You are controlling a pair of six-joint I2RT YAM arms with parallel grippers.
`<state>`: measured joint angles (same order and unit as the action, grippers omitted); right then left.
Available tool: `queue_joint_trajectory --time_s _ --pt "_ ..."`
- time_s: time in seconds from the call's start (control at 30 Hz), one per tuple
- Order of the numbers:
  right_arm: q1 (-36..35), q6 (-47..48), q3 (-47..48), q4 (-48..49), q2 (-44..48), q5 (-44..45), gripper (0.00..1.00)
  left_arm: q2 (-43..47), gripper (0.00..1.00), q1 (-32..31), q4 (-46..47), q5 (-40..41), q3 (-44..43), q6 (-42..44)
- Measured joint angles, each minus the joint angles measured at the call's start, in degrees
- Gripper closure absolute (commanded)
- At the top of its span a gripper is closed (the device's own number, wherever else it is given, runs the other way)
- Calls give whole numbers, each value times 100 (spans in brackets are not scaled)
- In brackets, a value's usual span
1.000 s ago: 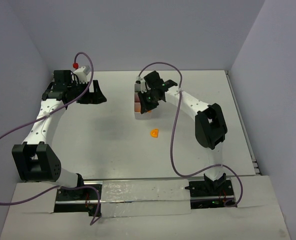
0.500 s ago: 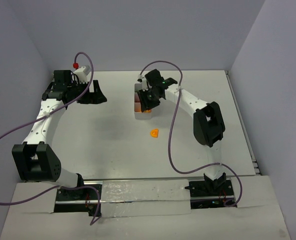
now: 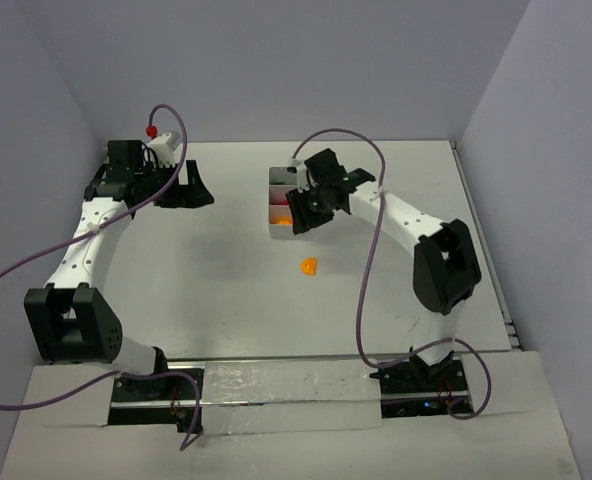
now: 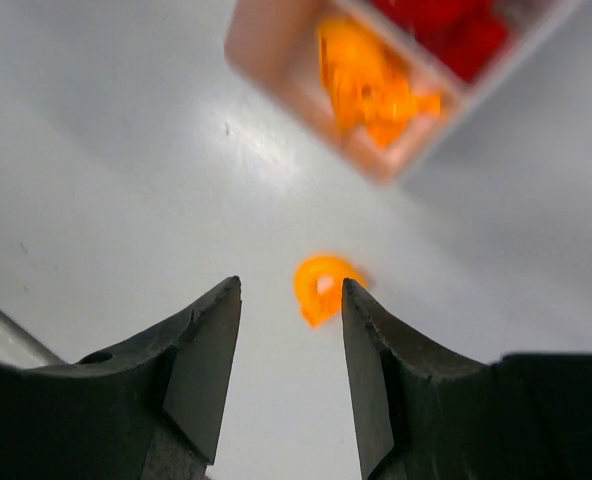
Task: Sort the legos into containers by color
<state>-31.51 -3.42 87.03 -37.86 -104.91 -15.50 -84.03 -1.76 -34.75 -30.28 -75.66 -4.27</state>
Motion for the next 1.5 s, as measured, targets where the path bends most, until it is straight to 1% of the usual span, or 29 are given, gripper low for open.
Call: queue_joint_trajectory --time_s 0.1,0.17,0.23,0.33,0.47,0.77,1.13,1.3,1.5 --pt "-12 -128 -1122 201 983 272 50 0 1 0 22 0 0 -2" --pt "-28 -269 -1625 285 1392 515 52 0 1 0 32 -2 0 -7" --pt "-59 -484 -1911 441 1487 777 53 0 1 0 35 -2 0 -9" --pt "-92 -803 -2173 600 1361 1107 53 0 1 0 35 0 0 -24" --pt "-181 -1206 -2213 703 1084 1455 54 0 1 0 35 4 0 -26" --pt "-460 -1701 -2200 801 605 1560 53 0 1 0 35 7 0 -24" --pt "-588 -1863 -1839 822 54 1627 55 0 1 0 38 7 31 2" --pt "-588 -1869 -1758 820 -228 1686 58 0 1 0 36 50 60 20" --pt "-587 -1859 -1763 829 -254 1744 62 0 1 0 35 131 82 44"
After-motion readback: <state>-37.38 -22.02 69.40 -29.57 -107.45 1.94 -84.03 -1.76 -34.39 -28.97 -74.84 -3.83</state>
